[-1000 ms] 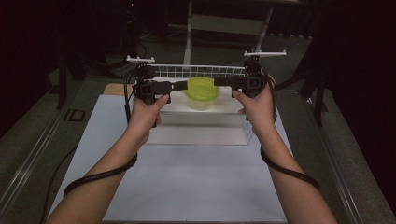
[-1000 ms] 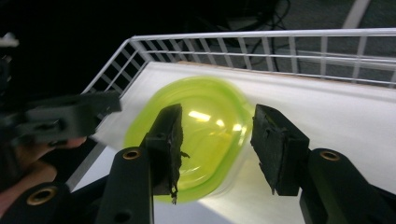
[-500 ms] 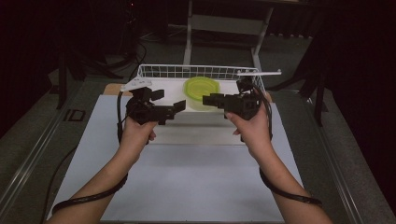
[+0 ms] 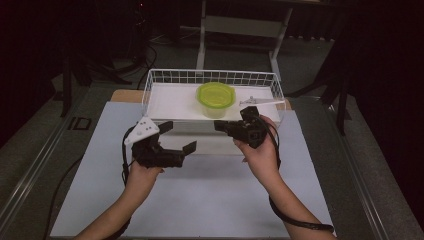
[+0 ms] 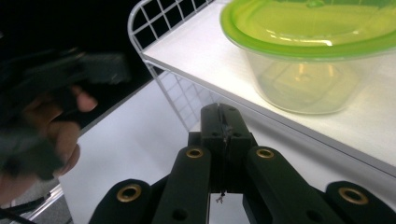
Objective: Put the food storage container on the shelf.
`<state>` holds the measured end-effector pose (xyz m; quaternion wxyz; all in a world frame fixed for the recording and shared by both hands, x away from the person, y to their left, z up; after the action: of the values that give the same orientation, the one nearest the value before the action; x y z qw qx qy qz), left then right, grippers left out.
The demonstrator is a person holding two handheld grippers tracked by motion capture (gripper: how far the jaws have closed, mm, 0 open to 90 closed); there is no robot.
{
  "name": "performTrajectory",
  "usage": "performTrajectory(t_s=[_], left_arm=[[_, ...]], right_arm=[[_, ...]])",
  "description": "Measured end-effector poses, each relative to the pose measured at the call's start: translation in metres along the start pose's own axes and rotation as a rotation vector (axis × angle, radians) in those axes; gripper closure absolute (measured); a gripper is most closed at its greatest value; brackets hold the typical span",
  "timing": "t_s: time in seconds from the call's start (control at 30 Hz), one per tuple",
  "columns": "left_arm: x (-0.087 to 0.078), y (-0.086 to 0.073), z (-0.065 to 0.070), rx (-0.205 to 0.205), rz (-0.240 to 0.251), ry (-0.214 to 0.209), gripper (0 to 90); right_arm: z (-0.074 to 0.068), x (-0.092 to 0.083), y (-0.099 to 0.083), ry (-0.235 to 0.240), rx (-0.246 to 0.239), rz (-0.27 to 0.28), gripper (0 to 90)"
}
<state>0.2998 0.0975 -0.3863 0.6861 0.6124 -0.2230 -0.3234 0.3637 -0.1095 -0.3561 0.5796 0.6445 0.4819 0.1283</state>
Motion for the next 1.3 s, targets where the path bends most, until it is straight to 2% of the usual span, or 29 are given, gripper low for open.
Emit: performTrajectory(t_s=[0.1,0.2,0.3,0.47,0.63,0.73,0.93,1.07,1.13,1.2,1.23,1.3], left_arm=[[-0.004,-0.01,0.005,0.029,-0.009,-0.013,1.8],[-0.007,-0.016,0.009,0.011,0.002,-0.032,1.8],[-0.009,-0.02,0.012,0.01,0.012,-0.04,1.8],[-0.01,-0.022,0.015,0.017,0.002,-0.049,1.8],[-0.009,-0.023,0.016,0.02,-0.006,-0.056,1.8],[-0.009,-0.023,0.017,0.021,-0.007,-0.058,1.8],[-0.007,-0.024,0.019,0.029,-0.012,-0.064,1.8],[-0.007,-0.026,0.019,0.035,-0.017,-0.068,1.8],[-0.008,-0.027,0.019,0.029,-0.016,-0.067,1.8],[-0.009,-0.028,0.019,0.03,-0.016,-0.068,1.8],[-0.009,-0.029,0.019,0.034,-0.015,-0.075,1.8],[-0.01,-0.032,0.02,0.076,-0.017,-0.096,1.8]], right_arm=[[0.006,0.007,0.0,-0.026,0.01,-0.003,89.9],[0.012,0.011,0.003,-0.048,0.021,-0.001,89.9],[0.018,0.014,0.006,-0.066,0.034,0.002,89.8],[0.026,0.018,0.01,-0.062,0.07,0.012,89.8],[0.029,0.025,0.011,-0.069,0.067,-0.009,87.6],[0.032,0.028,0.011,-0.074,0.084,-0.006,87.6],[0.035,0.031,0.014,-0.101,0.075,-0.009,85.2],[0.037,0.03,0.014,-0.085,0.108,-0.006,83.7],[0.032,0.026,0.013,-0.069,0.106,0.001,83.3],[0.024,0.019,0.01,-0.055,0.08,0.012,79.2],[0.02,0.017,0.007,-0.049,0.06,0.01,74.4],[0.012,0.011,0.001,-0.029,0.035,0.018,60.6]])
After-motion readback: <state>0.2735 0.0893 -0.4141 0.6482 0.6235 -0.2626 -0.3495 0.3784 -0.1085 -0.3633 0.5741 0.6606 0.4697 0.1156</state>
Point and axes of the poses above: each handheld gripper's, and its own axes: x roughly forward along the jaws, y roughly out of its top, z roughly to its right, the point moved 4 cm from there along x, roughly forward along the jaws, and after that the axes turned 7 degrees about z, right-handed, at the moved point
